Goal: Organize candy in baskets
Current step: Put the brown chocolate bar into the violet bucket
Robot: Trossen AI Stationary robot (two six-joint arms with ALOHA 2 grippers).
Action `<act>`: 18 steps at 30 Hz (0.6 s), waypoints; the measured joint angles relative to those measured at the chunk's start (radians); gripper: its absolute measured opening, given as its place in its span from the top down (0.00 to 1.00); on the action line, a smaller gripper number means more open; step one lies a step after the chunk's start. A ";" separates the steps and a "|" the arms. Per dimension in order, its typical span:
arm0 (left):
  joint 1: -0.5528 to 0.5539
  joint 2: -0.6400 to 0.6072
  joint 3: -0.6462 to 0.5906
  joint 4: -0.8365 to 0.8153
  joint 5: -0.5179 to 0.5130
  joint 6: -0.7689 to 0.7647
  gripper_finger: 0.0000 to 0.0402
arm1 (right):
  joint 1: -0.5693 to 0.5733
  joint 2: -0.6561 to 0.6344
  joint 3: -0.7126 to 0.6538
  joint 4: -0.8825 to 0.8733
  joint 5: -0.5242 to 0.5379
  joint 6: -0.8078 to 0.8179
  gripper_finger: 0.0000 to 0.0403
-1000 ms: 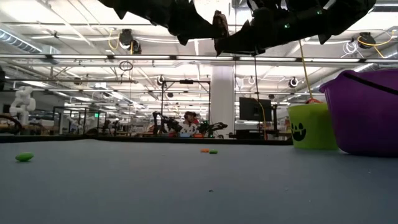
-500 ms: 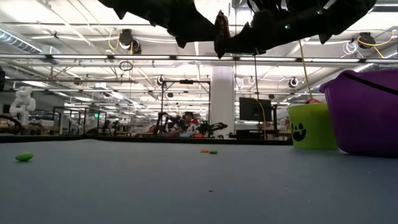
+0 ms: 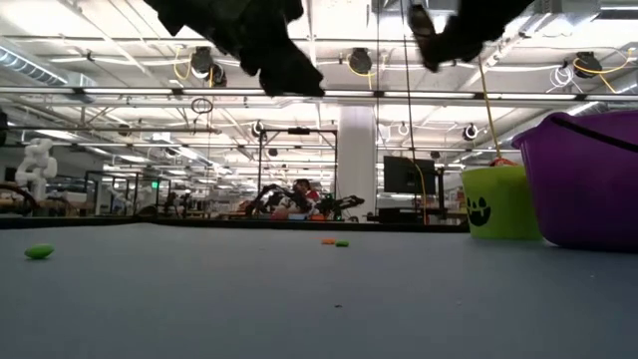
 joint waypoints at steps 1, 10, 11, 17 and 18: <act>-0.006 0.005 -0.010 0.013 -0.001 -0.007 0.45 | 0.006 -0.014 0.023 -0.086 0.000 0.051 0.83; -0.034 0.010 -0.075 0.159 -0.025 -0.034 0.45 | 0.054 -0.115 0.075 -0.699 -0.080 0.556 0.82; -0.036 0.010 -0.078 0.165 -0.026 -0.034 0.45 | 0.061 -0.120 0.058 -0.733 -0.080 0.591 0.82; -0.036 0.010 -0.086 0.184 -0.044 -0.031 0.45 | 0.068 -0.127 -0.030 -0.811 -0.081 0.708 0.69; -0.036 0.010 -0.086 0.182 -0.049 -0.032 0.45 | 0.068 -0.125 -0.035 -0.828 -0.081 0.714 0.66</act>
